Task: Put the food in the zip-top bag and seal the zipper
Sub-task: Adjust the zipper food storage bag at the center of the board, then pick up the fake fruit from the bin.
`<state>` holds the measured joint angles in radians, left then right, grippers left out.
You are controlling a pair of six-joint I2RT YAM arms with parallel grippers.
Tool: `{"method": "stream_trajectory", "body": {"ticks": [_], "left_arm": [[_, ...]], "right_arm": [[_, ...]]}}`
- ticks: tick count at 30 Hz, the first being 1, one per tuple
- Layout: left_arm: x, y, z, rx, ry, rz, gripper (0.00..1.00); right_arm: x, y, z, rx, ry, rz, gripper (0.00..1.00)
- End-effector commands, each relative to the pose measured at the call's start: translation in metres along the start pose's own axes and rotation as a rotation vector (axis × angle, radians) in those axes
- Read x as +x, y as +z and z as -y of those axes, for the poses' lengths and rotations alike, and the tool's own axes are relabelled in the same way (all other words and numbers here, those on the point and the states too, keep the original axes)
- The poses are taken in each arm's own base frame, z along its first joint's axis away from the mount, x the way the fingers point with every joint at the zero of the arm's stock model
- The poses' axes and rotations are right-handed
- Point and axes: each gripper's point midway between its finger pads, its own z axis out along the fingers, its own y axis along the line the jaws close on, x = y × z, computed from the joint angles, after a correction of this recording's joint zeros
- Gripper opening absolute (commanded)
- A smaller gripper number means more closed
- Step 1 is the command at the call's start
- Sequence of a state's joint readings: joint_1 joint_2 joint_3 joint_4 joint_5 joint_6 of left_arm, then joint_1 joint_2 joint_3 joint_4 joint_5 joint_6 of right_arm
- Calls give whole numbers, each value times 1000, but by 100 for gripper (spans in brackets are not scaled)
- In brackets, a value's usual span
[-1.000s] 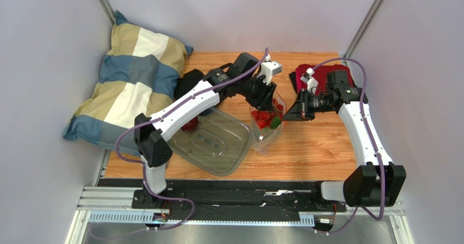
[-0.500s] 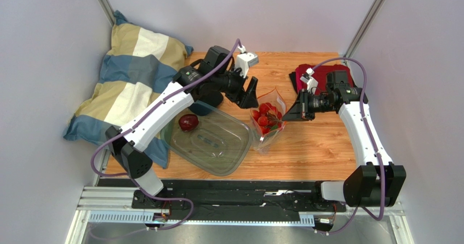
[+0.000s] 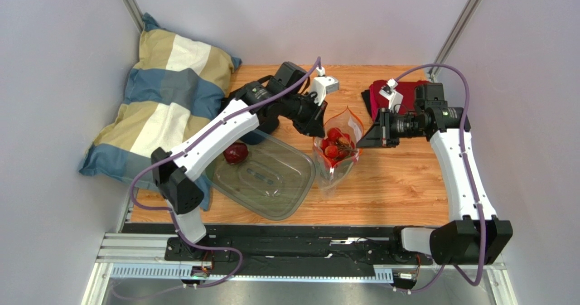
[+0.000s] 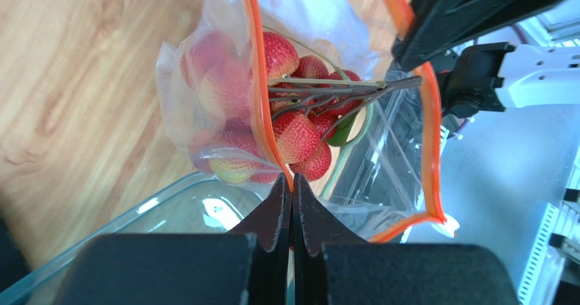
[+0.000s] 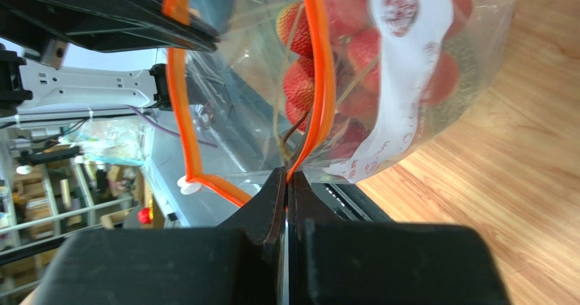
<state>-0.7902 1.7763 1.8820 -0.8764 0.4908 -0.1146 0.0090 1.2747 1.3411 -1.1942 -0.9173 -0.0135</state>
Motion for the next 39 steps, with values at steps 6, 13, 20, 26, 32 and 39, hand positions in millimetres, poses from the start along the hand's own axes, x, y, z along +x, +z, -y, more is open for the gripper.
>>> {"method": "stream_trajectory", "body": {"ticks": [6,13,20,26,32,39], "left_arm": [[6,-5,-2,52,42,10,24],[-12,-106,-45,-16,35,281,84],[107,-132,-134,-263,91,-62,91],[174,-131,-186,-379,122,-321,89],[192,-121,-221,-455,151,-405,89],[216,-101,-245,-444,185,-498,90]], "right_arm": [[14,8,32,91,-36,-50,0],[10,9,32,81,-45,-46,0],[1,9,24,57,-46,-24,0],[-3,8,22,58,-54,-14,0],[-4,10,24,55,-41,-21,0],[-6,11,24,52,-35,-26,0]]}}
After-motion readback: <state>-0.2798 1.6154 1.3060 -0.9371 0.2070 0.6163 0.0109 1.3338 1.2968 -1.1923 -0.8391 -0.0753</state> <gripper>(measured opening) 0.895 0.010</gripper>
